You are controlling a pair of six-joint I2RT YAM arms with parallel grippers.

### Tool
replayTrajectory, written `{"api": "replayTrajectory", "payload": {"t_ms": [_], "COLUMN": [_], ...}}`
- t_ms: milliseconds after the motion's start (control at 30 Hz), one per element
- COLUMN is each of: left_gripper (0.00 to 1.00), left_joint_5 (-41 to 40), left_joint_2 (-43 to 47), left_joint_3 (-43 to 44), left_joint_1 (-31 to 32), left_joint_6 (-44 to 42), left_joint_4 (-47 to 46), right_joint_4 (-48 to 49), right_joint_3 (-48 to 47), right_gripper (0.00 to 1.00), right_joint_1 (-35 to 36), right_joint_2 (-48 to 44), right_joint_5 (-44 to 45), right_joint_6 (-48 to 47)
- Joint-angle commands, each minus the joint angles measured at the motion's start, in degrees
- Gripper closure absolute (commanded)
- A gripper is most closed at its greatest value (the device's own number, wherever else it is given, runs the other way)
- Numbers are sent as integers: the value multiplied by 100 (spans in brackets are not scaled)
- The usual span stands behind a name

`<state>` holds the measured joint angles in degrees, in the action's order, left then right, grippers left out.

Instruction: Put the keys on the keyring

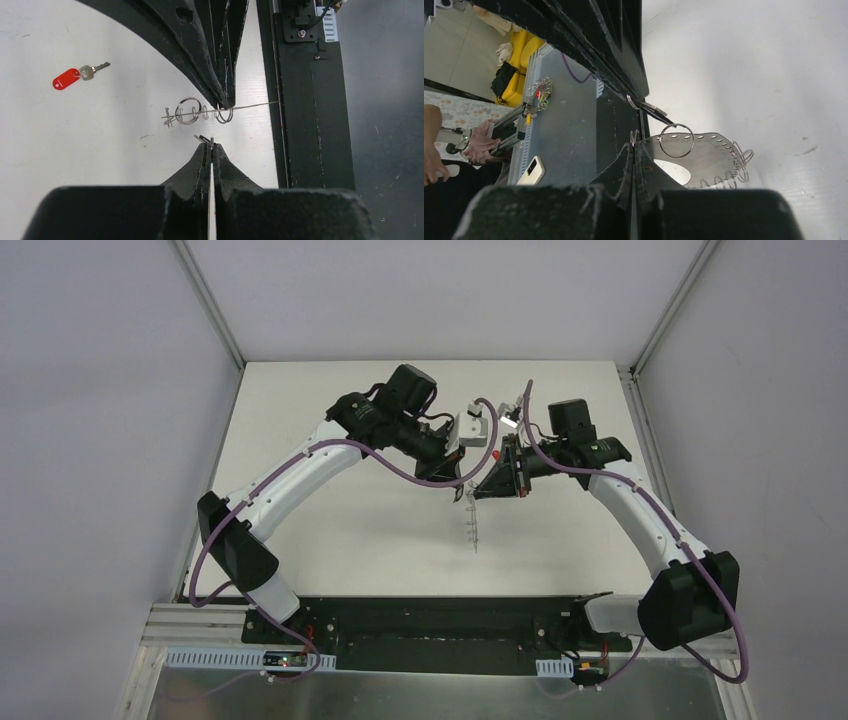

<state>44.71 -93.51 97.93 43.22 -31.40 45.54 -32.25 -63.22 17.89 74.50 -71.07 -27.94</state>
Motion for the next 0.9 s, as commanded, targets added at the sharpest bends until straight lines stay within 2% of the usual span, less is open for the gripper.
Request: {"api": "replayTrajectory", "payload": {"t_ms": [0,867], "left_gripper": [100,100], "left_joint_5": [-13,306], "left_joint_2": [272,305], "left_joint_3": [224,36], "left_joint_1": [104,248], "left_joint_6": [-366,-771], "left_joint_4": [143,503], "right_joint_4": [374,657], "right_joint_3": [-315,-322], "right_gripper": [100,100], "right_joint_1": [202,404], "right_joint_2": [97,321], "right_joint_5": [-540,-588], "right_joint_6": [190,472]}}
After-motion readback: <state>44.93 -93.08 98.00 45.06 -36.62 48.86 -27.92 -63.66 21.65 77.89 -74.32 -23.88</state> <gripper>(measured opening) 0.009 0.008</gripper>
